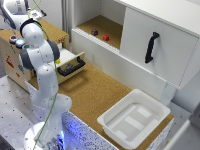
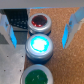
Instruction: Turn off the blue led light
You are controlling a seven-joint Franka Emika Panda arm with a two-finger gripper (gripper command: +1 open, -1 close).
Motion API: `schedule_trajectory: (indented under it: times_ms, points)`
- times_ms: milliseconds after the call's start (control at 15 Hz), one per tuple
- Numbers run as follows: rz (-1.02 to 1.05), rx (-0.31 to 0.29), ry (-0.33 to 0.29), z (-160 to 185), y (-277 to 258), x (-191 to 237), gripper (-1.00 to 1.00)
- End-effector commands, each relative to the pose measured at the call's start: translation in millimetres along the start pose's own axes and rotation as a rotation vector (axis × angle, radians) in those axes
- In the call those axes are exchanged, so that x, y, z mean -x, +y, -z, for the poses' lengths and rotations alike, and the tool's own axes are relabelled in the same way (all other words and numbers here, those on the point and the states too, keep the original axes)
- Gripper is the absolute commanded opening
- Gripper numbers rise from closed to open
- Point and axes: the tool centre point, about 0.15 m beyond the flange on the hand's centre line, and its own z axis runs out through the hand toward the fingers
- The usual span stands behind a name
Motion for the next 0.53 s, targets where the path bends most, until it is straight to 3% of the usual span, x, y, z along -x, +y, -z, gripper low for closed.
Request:
schedule_trajectory:
  times_ms: [0, 467]
  points:
    - [0.127, 0.058, -0.009, -12.8, 11.5, -21.4, -1.0]
    - [0.18, 0.001, 0.043, -31.9, 2.5, -30.5, -1.0]
